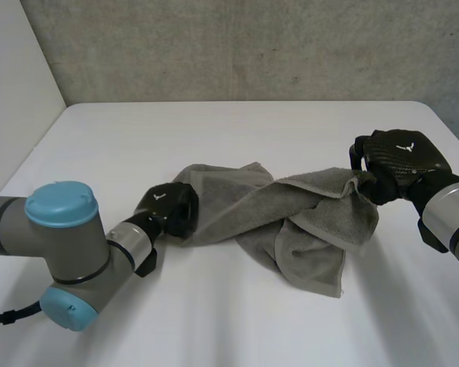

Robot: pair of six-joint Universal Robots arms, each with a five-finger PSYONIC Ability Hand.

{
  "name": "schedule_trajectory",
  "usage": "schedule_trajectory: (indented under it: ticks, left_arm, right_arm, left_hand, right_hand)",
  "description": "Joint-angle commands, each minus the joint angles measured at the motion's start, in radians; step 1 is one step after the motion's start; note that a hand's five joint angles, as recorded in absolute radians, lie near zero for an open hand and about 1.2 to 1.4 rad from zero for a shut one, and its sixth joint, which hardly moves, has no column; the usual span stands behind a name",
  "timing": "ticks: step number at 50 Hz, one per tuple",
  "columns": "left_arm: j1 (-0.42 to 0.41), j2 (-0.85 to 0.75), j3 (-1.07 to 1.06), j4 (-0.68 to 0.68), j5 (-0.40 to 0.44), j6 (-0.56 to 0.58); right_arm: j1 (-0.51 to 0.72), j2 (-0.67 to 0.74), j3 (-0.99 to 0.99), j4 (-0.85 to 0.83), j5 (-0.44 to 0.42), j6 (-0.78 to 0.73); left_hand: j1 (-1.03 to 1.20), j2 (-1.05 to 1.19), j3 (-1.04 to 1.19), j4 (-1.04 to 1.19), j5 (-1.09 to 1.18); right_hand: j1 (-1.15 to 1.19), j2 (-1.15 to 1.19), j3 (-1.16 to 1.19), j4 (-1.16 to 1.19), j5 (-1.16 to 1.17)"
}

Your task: Fold the towel.

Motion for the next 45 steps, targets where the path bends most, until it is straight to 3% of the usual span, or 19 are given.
schedule_trajectory:
  ticks: [1, 15, 16, 17, 25, 45]
  left_arm:
    - [0.021, 0.043, -0.009, -0.002, 0.0, 0.001]
    - [0.07, 0.081, -0.058, -0.025, 0.015, -0.003]
    - [0.067, 0.083, -0.068, -0.025, 0.016, -0.005]
    - [0.059, 0.083, -0.075, -0.025, 0.02, -0.007]
    - [0.03, 0.097, -0.095, -0.025, 0.078, -0.011]
    - [0.021, -0.031, -0.013, -0.013, 0.069, -0.002]
  right_arm:
    - [0.013, 0.077, 0.009, -0.014, 0.0, 0.0]
    - [0.004, 0.166, 0.014, -0.051, 0.002, 0.0]
    - [0.002, 0.166, 0.014, -0.049, 0.002, 0.0]
    - [0.002, 0.166, 0.014, -0.049, 0.002, 0.0]
    - [0.001, 0.167, 0.025, -0.066, 0.002, -0.003]
    - [-0.053, 0.207, 0.026, -0.101, 0.003, -0.016]
  left_hand:
    - [0.111, 0.098, 0.099, 0.099, 0.11]
    - [0.076, 0.063, 0.064, 0.064, 0.075]
    - [-0.334, -0.347, -0.345, -0.346, -0.335]
    - [-0.591, -0.604, -0.602, -0.603, -0.592]
    - [-0.646, -0.659, -0.658, -0.658, -0.647]
    - [-0.62, -0.633, -0.631, -0.632, -0.621]
  right_hand:
    - [0.12, 0.125, 0.082, 0.055, 0.091]
    - [0.12, 0.125, 0.082, 0.055, 0.091]
    - [0.12, 0.125, 0.082, 0.055, 0.091]
    - [0.12, 0.125, 0.082, 0.055, 0.091]
    - [0.12, 0.125, 0.082, 0.055, 0.091]
    - [0.12, 0.125, 0.082, 0.055, 0.091]
